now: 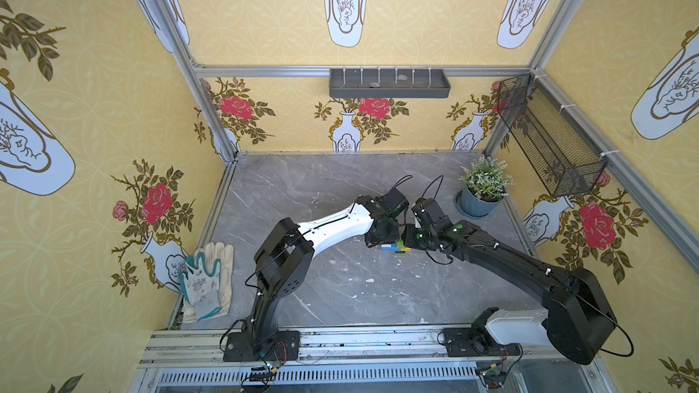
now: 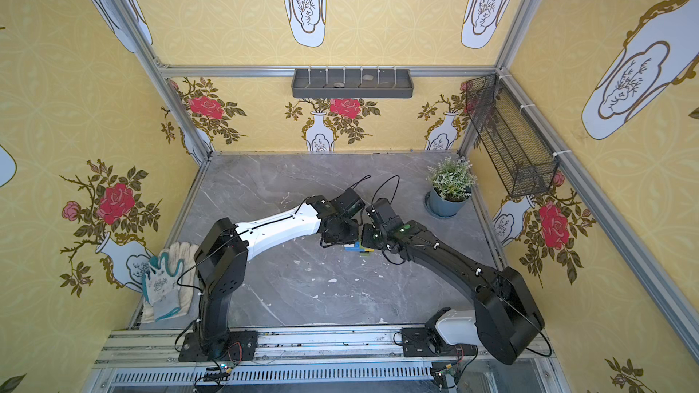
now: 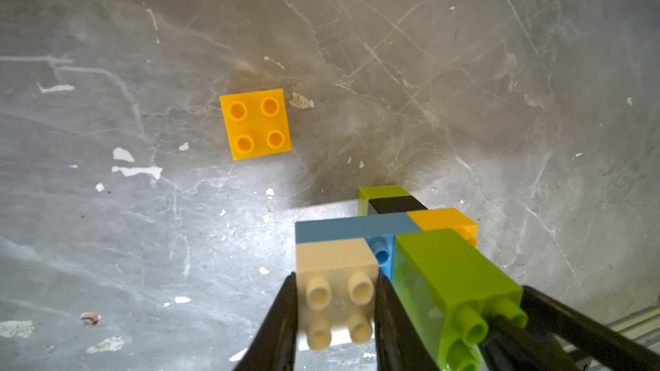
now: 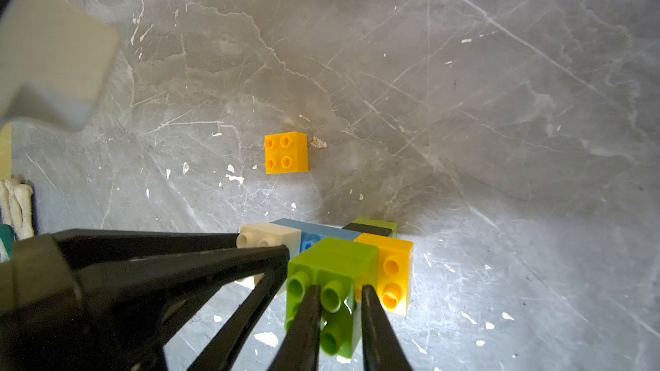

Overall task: Assemble the number 4 with lego
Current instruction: Assemble the lego brick with the lego brick.

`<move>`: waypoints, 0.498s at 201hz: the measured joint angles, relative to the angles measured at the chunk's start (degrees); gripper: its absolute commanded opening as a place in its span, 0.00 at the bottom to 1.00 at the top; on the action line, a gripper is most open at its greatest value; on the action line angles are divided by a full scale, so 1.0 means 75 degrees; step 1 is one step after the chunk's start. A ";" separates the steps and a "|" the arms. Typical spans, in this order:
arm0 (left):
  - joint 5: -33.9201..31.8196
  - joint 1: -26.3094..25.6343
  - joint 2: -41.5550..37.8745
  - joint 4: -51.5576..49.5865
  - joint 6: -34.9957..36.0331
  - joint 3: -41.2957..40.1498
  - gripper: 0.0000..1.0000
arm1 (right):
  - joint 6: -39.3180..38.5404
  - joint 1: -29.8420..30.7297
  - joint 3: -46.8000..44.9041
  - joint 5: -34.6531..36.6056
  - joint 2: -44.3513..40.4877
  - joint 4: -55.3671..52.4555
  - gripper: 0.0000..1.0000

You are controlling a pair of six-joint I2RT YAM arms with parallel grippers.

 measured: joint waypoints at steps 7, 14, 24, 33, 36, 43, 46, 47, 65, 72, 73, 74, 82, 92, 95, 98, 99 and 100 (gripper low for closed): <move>0.0003 0.0000 0.0000 0.0003 0.0035 -0.0003 0.22 | 0.0017 0.0000 0.0006 0.0000 0.0006 -0.0009 0.22; 0.0000 0.0000 0.0000 0.0023 0.0064 -0.0015 0.22 | 0.0017 0.0000 0.0017 0.0000 0.0017 -0.0012 0.22; 0.0006 0.0000 -0.0020 0.0038 0.0096 -0.0055 0.22 | 0.0017 0.0000 0.0020 -0.0003 0.0029 -0.0009 0.22; 0.0006 0.0000 -0.0050 0.0085 0.0134 -0.0105 0.22 | 0.0017 0.0000 0.0023 -0.0006 0.0032 -0.0009 0.22; 0.0006 0.0000 -0.0055 0.0096 0.0137 -0.0117 0.22 | 0.0017 0.0000 0.0023 -0.0006 0.0032 -0.0012 0.22; 0.0006 0.0000 -0.0058 0.0114 0.0137 -0.0131 0.23 | 0.0017 0.0000 0.0026 -0.0006 0.0038 -0.0012 0.22; 0.0006 0.0000 -0.0061 0.0117 0.0137 -0.0137 0.23 | 0.0017 0.0000 0.0026 -0.0006 0.0044 -0.0009 0.22; 0.0006 0.0000 -0.0064 0.0119 0.0137 -0.0140 0.23 | 0.0017 0.0000 0.0026 -0.0006 0.0044 -0.0009 0.22; 0.0023 0.0000 -0.0070 0.0154 0.0137 -0.0157 0.26 | 0.0017 0.0000 0.0026 -0.0009 0.0047 -0.0006 0.22; 0.0032 0.0003 -0.0070 0.0166 0.0137 -0.0157 0.28 | 0.0017 -0.0003 0.0026 -0.0009 0.0047 -0.0006 0.22; 0.0035 0.0003 -0.0067 0.0166 0.0137 -0.0157 0.28 | 0.0017 -0.0003 0.0026 -0.0009 0.0047 -0.0006 0.22; 0.0035 0.0003 -0.0067 0.0169 0.0137 -0.0157 0.28 | 0.0017 -0.0003 0.0026 -0.0009 0.0047 -0.0006 0.22; 0.0044 0.0003 -0.0064 0.0169 0.0137 -0.0157 0.31 | 0.0017 -0.0003 0.0026 -0.0009 0.0050 -0.0006 0.22; 0.0050 0.0006 -0.0061 0.0169 0.0134 -0.0154 0.33 | 0.0017 -0.0003 0.0029 -0.0012 0.0055 -0.0003 0.22; 0.0050 0.0009 -0.0061 0.0169 0.0134 -0.0154 0.34 | 0.0017 -0.0003 0.0029 -0.0012 0.0055 -0.0003 0.22; 0.0050 0.0009 -0.0061 0.0169 0.0134 -0.0154 0.34 | 0.0017 -0.0003 0.0029 -0.0012 0.0055 -0.0003 0.22; 0.0050 0.0009 -0.0061 0.0169 0.0134 -0.0154 0.34 | 0.0017 -0.0003 0.0029 -0.0012 0.0055 -0.0003 0.22; 0.0050 0.0009 -0.0061 0.0169 0.0134 -0.0154 0.34 | 0.0017 -0.0003 0.0029 -0.0012 0.0055 -0.0003 0.22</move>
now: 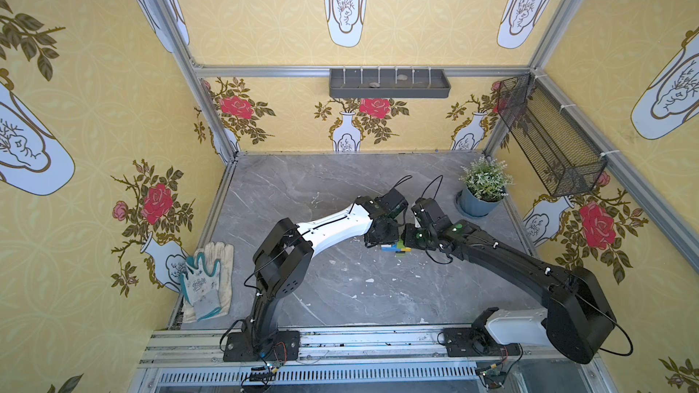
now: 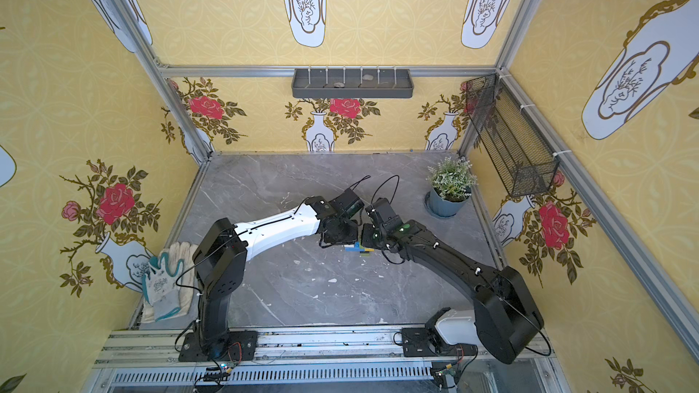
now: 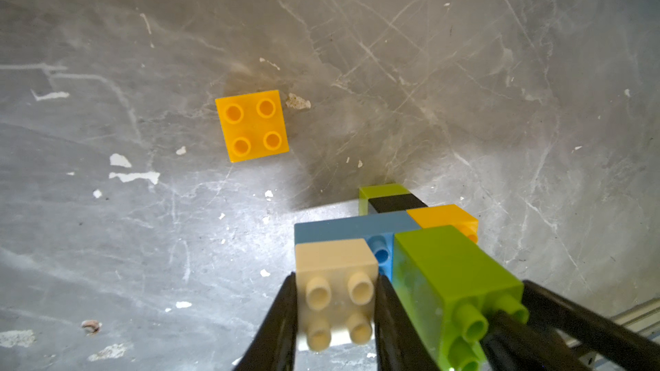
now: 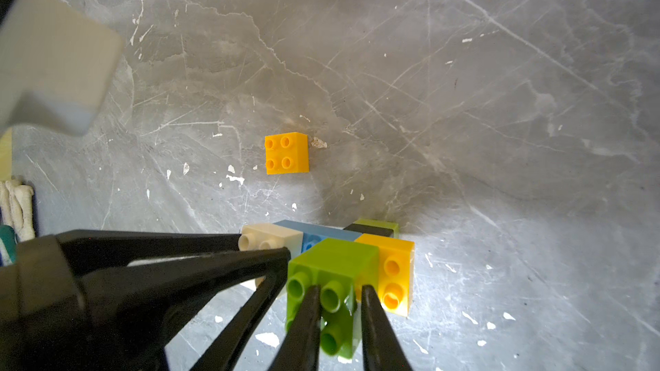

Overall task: Assemble the number 4 with lego
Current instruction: Assemble the lego brick with the lego brick.

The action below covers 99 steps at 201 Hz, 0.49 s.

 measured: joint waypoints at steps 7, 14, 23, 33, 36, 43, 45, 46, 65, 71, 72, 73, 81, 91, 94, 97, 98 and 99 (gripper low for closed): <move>0.0000 0.0000 -0.0009 0.0000 0.0000 0.0000 0.35 | 0.0000 0.0000 0.0000 -0.0003 0.0000 0.0000 0.22; 0.0000 0.0000 -0.0017 0.0000 0.0000 0.0000 0.37 | 0.0000 0.0000 0.0000 -0.0003 -0.0003 0.0000 0.22; 0.0006 -0.0003 -0.0035 -0.0003 0.0000 0.0000 0.39 | 0.0000 0.0000 0.0000 0.0009 -0.0009 -0.0006 0.22; 0.0032 -0.0009 -0.0047 0.0000 0.0000 0.0009 0.42 | 0.0000 -0.0003 0.0000 0.0035 -0.0012 -0.0032 0.22; 0.0035 -0.0009 -0.0047 -0.0012 0.0000 0.0017 0.43 | 0.0000 -0.0003 0.0000 0.0047 -0.0012 -0.0044 0.22; 0.0085 -0.0015 -0.0052 -0.0117 0.0000 0.0044 0.45 | 0.0000 -0.0012 0.0000 0.0070 -0.0020 -0.0079 0.22; 0.0108 -0.0017 -0.0052 -0.0140 0.0000 0.0052 0.45 | 0.0000 -0.0017 0.0000 0.0079 -0.0023 -0.0090 0.22; 0.0122 -0.0017 -0.0052 -0.0152 -0.0003 0.0058 0.46 | 0.0000 -0.0017 0.0000 0.0082 -0.0026 -0.0096 0.22; 0.0119 -0.0026 -0.0061 -0.0382 0.0006 0.0149 0.49 | 0.0000 -0.0017 0.0003 0.0096 -0.0029 -0.0114 0.22; 0.0114 -0.0026 -0.0070 -0.0437 0.0006 0.0184 0.50 | 0.0000 -0.0020 0.0003 0.0105 -0.0029 -0.0114 0.22; 0.0114 -0.0026 -0.0070 -0.0443 0.0006 0.0189 0.51 | 0.0000 -0.0020 0.0003 0.0105 -0.0032 -0.0114 0.22; 0.0114 -0.0026 -0.0073 -0.0449 0.0006 0.0195 0.51 | 0.0000 -0.0020 0.0003 0.0105 -0.0032 -0.0117 0.22; 0.0102 -0.0023 -0.0085 -0.0501 0.0020 0.0239 0.52 | 0.0000 -0.0017 0.0003 0.0111 -0.0035 -0.0117 0.22; 0.0070 -0.0023 -0.0105 -0.0554 0.0041 0.0286 0.52 | 0.0000 -0.0017 0.0003 0.0119 -0.0038 -0.0119 0.22; 0.0061 -0.0020 -0.0108 -0.0562 0.0044 0.0291 0.52 | 0.0000 -0.0017 0.0003 0.0125 -0.0038 -0.0119 0.22; 0.0050 -0.0017 -0.0111 -0.0577 0.0058 0.0306 0.52 | 0.0000 -0.0017 0.0003 0.0128 -0.0038 -0.0119 0.22; 0.0047 -0.0017 -0.0111 -0.0577 0.0061 0.0309 0.52 | 0.0000 -0.0017 0.0003 0.0128 -0.0038 -0.0119 0.22; 0.0041 -0.0017 -0.0111 -0.0580 0.0064 0.0312 0.52 | 0.0000 -0.0017 0.0003 0.0128 -0.0038 -0.0119 0.22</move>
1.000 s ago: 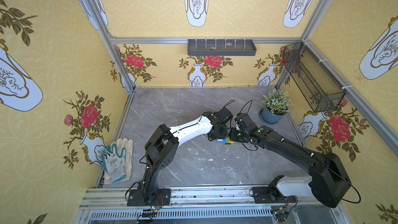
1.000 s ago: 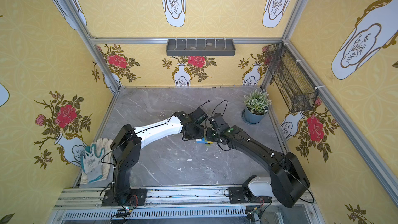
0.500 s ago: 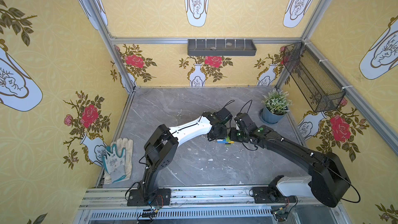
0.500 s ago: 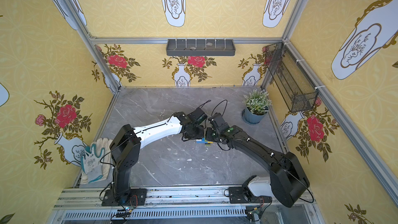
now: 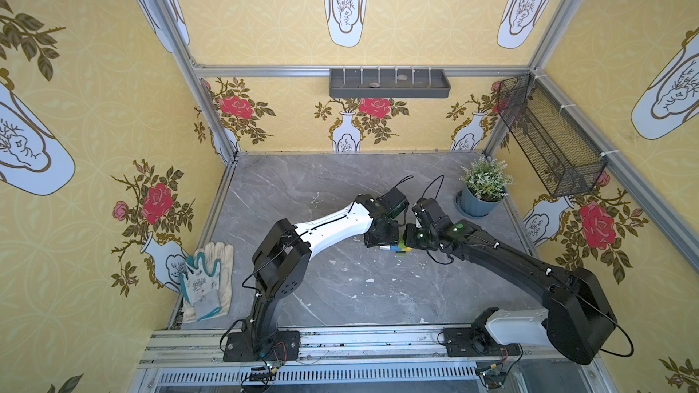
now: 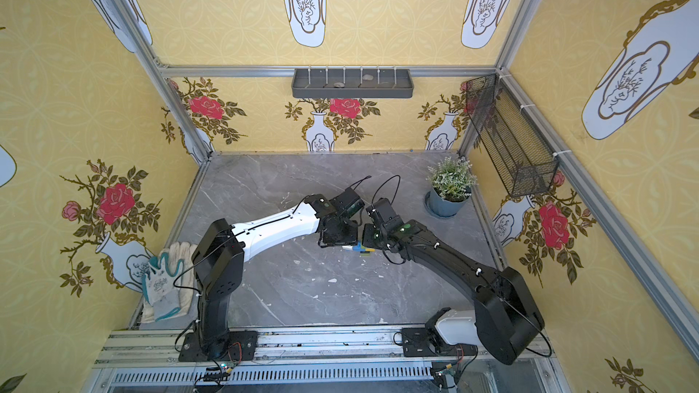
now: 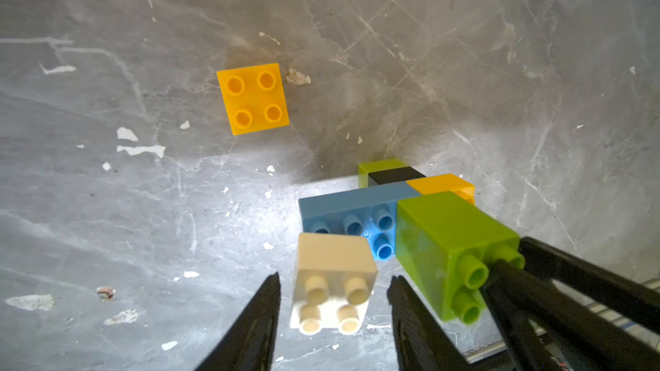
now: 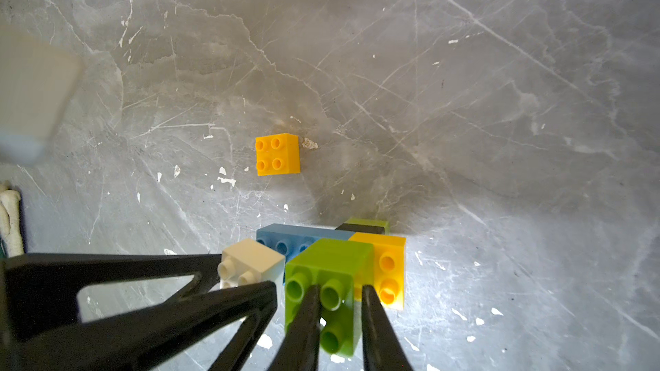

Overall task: Assemble the number 4 with lego
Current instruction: Assemble the lego brick with the lego brick.

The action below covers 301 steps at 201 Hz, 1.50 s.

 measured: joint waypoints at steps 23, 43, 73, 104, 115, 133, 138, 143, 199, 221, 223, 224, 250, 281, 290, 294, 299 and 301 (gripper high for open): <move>-0.0050 0.0020 -0.0038 0.0000 0.0012 0.0023 0.52 | 0.0000 0.0000 0.0000 0.0003 0.0000 0.0000 0.22; -0.0082 0.0052 -0.0067 -0.0006 0.0026 0.0044 0.52 | -0.0003 0.0000 0.0015 0.0003 0.0009 -0.0015 0.22; -0.0093 0.0085 -0.0219 -0.0012 0.0026 -0.0061 0.52 | -0.0003 0.0000 0.0067 0.0006 0.0035 -0.0076 0.22; -0.0009 0.0064 -0.0224 -0.0044 0.0023 -0.0184 0.49 | -0.0006 0.0000 0.0087 0.0009 0.0050 -0.0099 0.22; 0.0012 0.0047 -0.0192 -0.0023 0.0026 -0.0184 0.49 | -0.0006 -0.0006 0.0093 0.0006 0.0052 -0.0102 0.22; 0.0111 0.0012 -0.0122 -0.0015 0.0026 -0.0184 0.49 | -0.0006 -0.0006 0.0093 0.0006 0.0052 -0.0102 0.22; 0.0114 0.0000 -0.0108 -0.0017 0.0026 -0.0184 0.49 | -0.0006 -0.0006 0.0090 0.0003 0.0052 -0.0102 0.22; 0.0108 -0.0003 -0.0099 -0.0017 0.0026 -0.0184 0.49 | -0.0006 -0.0006 0.0090 0.0003 0.0052 -0.0102 0.22; 0.0154 -0.0006 -0.0085 0.0003 0.0026 -0.0187 0.36 | -0.0006 -0.0006 0.0085 0.0003 0.0047 -0.0102 0.22; 0.0160 -0.0006 -0.0082 0.0020 0.0026 -0.0187 0.32 | -0.0003 -0.0006 0.0079 0.0003 0.0041 -0.0099 0.22; 0.0166 -0.0006 -0.0082 0.0026 0.0026 -0.0187 0.32 | -0.0003 -0.0006 0.0076 0.0003 0.0041 -0.0099 0.22; 0.0166 -0.0006 -0.0082 0.0029 0.0026 -0.0187 0.32 | -0.0003 -0.0006 0.0076 0.0003 0.0041 -0.0099 0.22; 0.0181 -0.0006 -0.0041 0.0131 0.0026 -0.0169 0.31 | -0.0003 -0.0009 0.0064 0.0000 0.0035 -0.0090 0.22; 0.0160 0.0000 0.0026 0.0085 0.0026 -0.0044 0.32 | -0.0003 -0.0009 0.0052 0.0000 0.0023 -0.0082 0.22; 0.0152 0.0000 0.0064 0.0023 0.0029 0.0026 0.33 | -0.0003 -0.0009 0.0052 0.0003 0.0023 -0.0079 0.22; 0.0146 0.0000 0.0085 0.0003 0.0032 0.0050 0.33 | -0.0003 -0.0009 0.0052 0.0000 0.0023 -0.0079 0.22; 0.0131 0.0000 0.0114 -0.0023 0.0035 0.0090 0.33 | -0.0003 -0.0009 0.0052 0.0003 0.0023 -0.0079 0.22; 0.0128 0.0000 0.0122 -0.0032 0.0041 0.0105 0.33 | -0.0003 -0.0009 0.0052 0.0003 0.0023 -0.0079 0.22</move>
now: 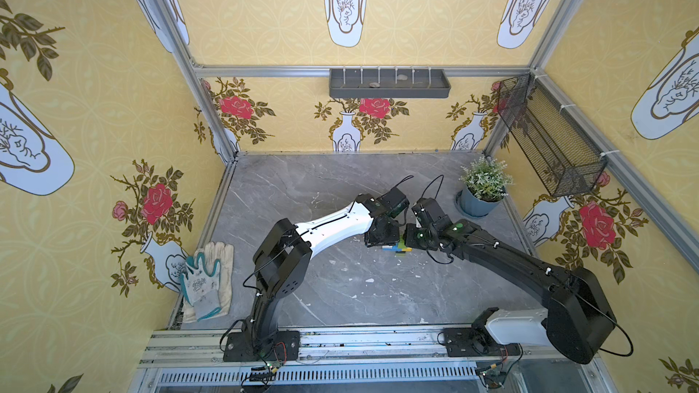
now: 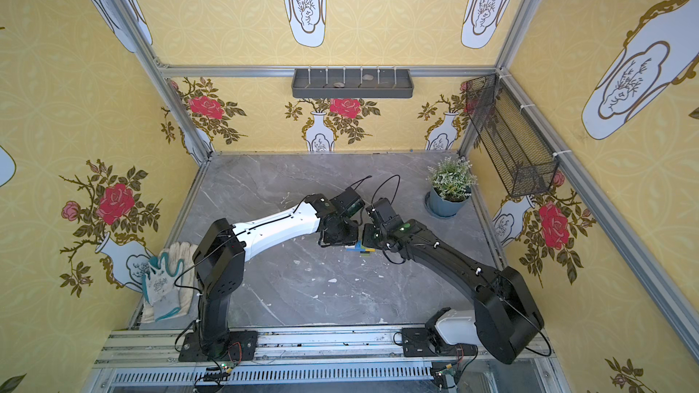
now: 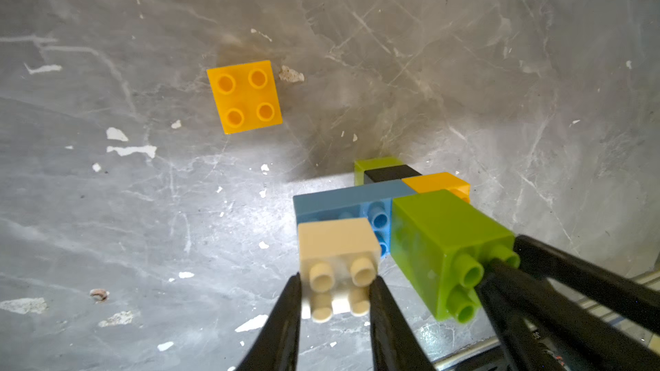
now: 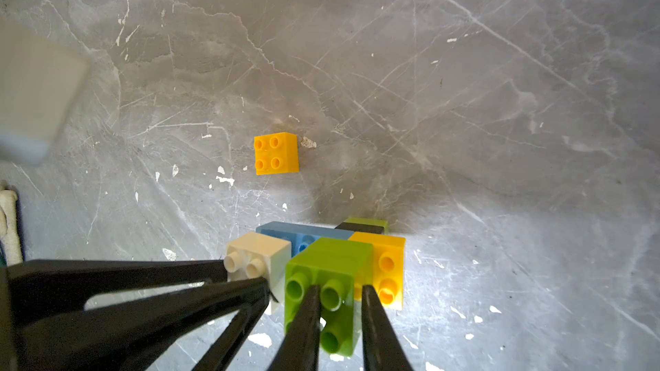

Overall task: Assemble the number 4 with lego
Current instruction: Assemble the lego brick with the lego brick, then adjust the lego brick at the center of the board.

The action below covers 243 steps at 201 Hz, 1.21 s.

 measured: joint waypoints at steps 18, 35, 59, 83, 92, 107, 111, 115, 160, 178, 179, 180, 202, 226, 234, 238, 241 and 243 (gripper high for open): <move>-0.0038 0.0015 0.0067 0.0006 0.0032 0.0055 0.32 | 0.0000 0.0000 -0.0003 -0.0003 -0.0009 -0.0006 0.22; -0.0026 0.0038 0.0093 0.0032 0.0047 0.0058 0.31 | 0.0000 -0.0003 -0.0006 -0.0009 -0.0009 -0.0009 0.23; -0.0029 0.0044 0.0096 0.0029 0.0076 0.0073 0.31 | 0.0000 -0.0003 -0.0006 -0.0012 -0.0009 -0.0009 0.23; -0.0029 0.0047 0.0111 -0.0055 0.0087 0.0157 0.31 | 0.0000 -0.0003 -0.0006 -0.0012 -0.0009 -0.0012 0.23; -0.0023 0.0064 0.0146 -0.0102 0.0105 0.0204 0.30 | 0.0000 -0.0003 -0.0006 -0.0012 -0.0009 -0.0012 0.22; 0.0047 0.0096 0.0216 -0.0169 0.0160 0.0283 0.29 | 0.0000 -0.0003 -0.0006 -0.0012 -0.0012 -0.0012 0.22; 0.0073 0.0102 0.0248 -0.0195 0.0187 0.0321 0.29 | 0.0000 -0.0003 -0.0006 -0.0012 -0.0012 -0.0012 0.22; 0.0108 0.0108 0.0280 -0.0227 0.0219 0.0361 0.28 | 0.0000 -0.0003 -0.0006 -0.0012 -0.0012 -0.0012 0.22; 0.0166 0.0099 0.0519 -0.0478 0.0446 0.0635 0.33 | 0.0000 -0.0003 -0.0006 -0.0032 -0.0009 -0.0012 0.22; 0.0175 0.0090 0.0574 -0.0527 0.0495 0.0699 0.35 | 0.0000 -0.0003 -0.0006 -0.0029 -0.0009 -0.0017 0.22; 0.0178 0.0090 0.0580 -0.0530 0.0495 0.0705 0.35 | 0.0000 -0.0003 -0.0006 -0.0026 -0.0009 -0.0017 0.22; 0.0178 0.0090 0.0583 -0.0533 0.0495 0.0708 0.36 | 0.0000 -0.0003 -0.0006 -0.0026 -0.0009 -0.0017 0.22; 0.0189 0.0070 0.0711 -0.0522 0.0536 0.0758 0.48 | 0.0000 -0.0003 -0.0006 -0.0026 -0.0009 -0.0020 0.22; 0.0181 0.0041 0.0685 -0.0568 0.0554 0.0740 0.67 | -0.0006 -0.0006 0.0000 -0.0017 -0.0006 -0.0020 0.22; 0.0134 0.0038 0.0627 -0.0644 0.0557 0.0761 0.70 | -0.0006 -0.0006 0.0000 -0.0012 -0.0003 -0.0020 0.22; 0.0067 0.0038 0.0589 -0.0699 0.0554 0.0787 0.71 | -0.0003 -0.0006 0.0000 -0.0015 -0.0003 -0.0020 0.22; 0.0047 0.0041 0.0565 -0.0731 0.0554 0.0813 0.72 | -0.0006 -0.0006 0.0000 -0.0015 -0.0003 -0.0020 0.22; 0.0038 0.0044 0.0551 -0.0758 0.0557 0.0831 0.72 | -0.0006 -0.0006 0.0000 -0.0015 -0.0003 -0.0020 0.22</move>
